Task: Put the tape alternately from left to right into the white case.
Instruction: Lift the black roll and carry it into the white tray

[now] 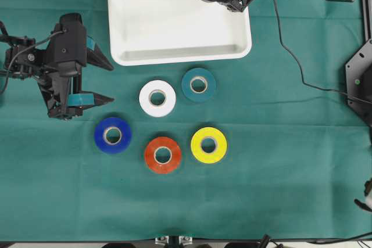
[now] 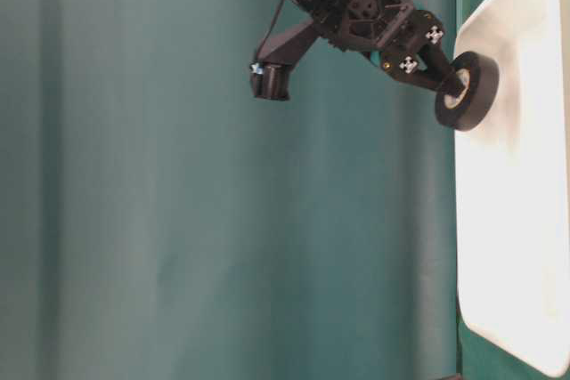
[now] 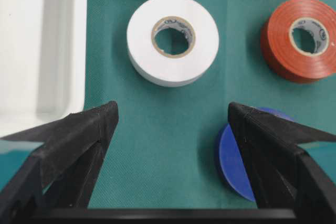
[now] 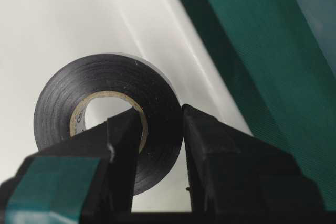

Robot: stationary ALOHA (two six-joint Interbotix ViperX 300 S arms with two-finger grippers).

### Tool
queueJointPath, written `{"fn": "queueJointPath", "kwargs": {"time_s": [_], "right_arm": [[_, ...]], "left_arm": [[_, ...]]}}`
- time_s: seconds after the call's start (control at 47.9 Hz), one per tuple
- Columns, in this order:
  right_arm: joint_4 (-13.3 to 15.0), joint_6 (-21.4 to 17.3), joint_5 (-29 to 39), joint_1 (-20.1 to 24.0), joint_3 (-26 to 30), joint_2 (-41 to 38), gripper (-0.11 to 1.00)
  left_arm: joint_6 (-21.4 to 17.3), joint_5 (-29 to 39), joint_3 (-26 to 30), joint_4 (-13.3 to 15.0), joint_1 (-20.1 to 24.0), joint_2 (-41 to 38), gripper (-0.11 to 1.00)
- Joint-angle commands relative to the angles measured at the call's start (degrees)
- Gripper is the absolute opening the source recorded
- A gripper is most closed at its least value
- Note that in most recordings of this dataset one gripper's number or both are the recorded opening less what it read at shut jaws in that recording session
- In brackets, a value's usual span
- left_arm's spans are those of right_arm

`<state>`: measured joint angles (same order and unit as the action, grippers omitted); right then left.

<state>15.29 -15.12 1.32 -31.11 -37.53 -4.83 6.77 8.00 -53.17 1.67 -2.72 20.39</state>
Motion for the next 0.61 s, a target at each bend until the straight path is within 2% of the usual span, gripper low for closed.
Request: {"fn": "queueJointPath", "kwargs": {"time_s": [0.0,0.584], "right_arm": [[0.09,0.18,0.53,-0.26,1.32,0.44,0.24],[0.09,0.0,1.67,-0.26,1.76,0.26,0.24]], "left_arm": [[0.0,-0.44,0.62,0.09,-0.26,0.35,0.54],[0.0,-0.53,0.44,0.09,-0.26,0.26,0.54]]}}
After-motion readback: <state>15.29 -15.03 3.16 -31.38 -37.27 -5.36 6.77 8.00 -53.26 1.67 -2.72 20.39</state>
